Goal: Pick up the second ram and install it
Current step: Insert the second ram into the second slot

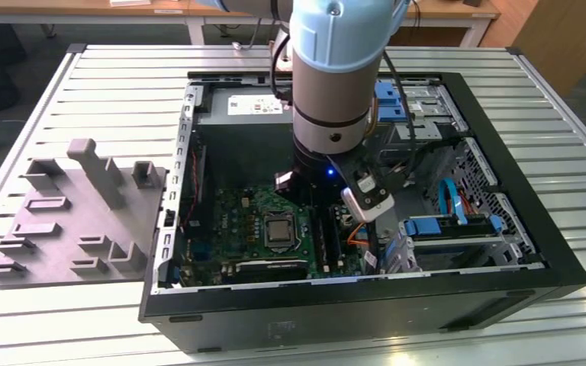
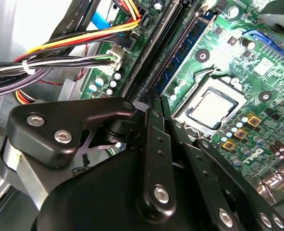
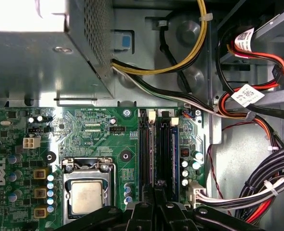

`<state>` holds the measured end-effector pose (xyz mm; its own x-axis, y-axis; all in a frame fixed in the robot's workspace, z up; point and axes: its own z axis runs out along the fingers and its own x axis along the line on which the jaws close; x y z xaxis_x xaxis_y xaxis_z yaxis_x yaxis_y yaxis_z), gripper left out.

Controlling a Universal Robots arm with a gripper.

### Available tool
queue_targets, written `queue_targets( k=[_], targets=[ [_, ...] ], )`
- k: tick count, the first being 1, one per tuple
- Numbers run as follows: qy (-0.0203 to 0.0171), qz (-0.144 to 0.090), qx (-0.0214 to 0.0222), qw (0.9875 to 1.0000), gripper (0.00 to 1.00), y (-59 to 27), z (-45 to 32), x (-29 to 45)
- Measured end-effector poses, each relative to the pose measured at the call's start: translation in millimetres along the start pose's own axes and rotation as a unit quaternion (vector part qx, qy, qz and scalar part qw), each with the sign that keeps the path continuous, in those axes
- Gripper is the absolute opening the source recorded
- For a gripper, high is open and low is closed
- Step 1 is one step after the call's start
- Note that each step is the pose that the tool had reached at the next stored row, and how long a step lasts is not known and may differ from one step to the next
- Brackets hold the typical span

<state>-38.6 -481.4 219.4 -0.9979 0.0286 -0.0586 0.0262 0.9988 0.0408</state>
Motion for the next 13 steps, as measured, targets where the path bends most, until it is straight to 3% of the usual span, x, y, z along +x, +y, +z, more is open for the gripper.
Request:
queue_targets(
  k=[13],
  targets=[
    [0.0,0.0,0.0,1.0,0.13,-0.5,5.1,0.3]
  ],
)
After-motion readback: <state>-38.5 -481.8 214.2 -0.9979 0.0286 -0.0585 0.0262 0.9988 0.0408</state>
